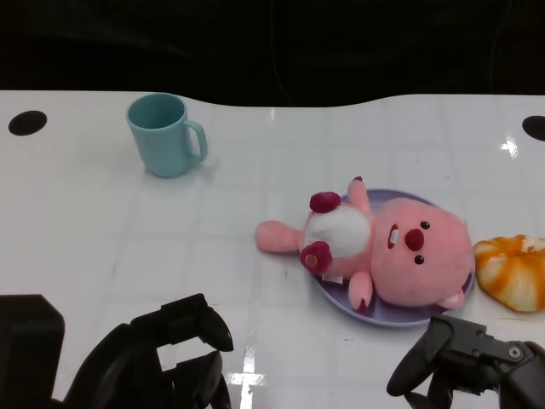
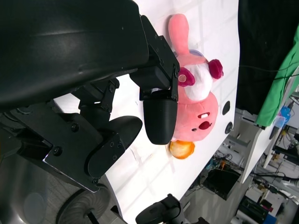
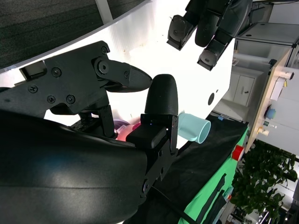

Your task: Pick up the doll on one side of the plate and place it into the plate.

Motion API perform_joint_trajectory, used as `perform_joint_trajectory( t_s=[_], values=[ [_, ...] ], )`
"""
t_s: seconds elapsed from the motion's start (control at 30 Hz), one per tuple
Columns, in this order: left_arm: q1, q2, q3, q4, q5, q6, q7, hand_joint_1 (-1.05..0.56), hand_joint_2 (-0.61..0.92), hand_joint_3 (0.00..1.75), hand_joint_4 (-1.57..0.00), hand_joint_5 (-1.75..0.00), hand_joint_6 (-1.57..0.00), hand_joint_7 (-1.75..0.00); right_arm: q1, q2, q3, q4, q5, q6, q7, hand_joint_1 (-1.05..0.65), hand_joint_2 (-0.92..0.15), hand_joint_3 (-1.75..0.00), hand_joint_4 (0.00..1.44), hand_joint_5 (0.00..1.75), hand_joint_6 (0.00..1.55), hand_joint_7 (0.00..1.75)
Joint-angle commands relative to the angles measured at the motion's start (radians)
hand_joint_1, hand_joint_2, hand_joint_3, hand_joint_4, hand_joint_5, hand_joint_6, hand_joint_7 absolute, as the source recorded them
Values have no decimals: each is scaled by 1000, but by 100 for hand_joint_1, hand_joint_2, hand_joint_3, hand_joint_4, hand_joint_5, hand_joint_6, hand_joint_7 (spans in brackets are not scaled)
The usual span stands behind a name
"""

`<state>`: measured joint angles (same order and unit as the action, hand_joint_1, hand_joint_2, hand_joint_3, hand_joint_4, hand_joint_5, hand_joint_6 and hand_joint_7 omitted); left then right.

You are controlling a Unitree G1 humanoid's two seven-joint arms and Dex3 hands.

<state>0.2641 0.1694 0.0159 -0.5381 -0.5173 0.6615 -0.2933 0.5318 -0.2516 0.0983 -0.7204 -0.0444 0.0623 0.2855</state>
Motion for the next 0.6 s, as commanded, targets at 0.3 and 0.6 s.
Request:
perform_joint_trajectory(
  t_s=[0.3,0.6],
  values=[
    [3,22,-6,8,8,-35,-9,-16,41,137,-76,-175,-64,-159,3,-5,-2,-15,-3,-8,-4,-23,-70,-78,66,162,58,132],
    [0,28,-7,19,5,-41,-18,-18,42,136,-76,-175,-65,-156,2,-5,-2,-19,-7,1,-6,-23,-69,-79,66,162,59,132]
  ],
)
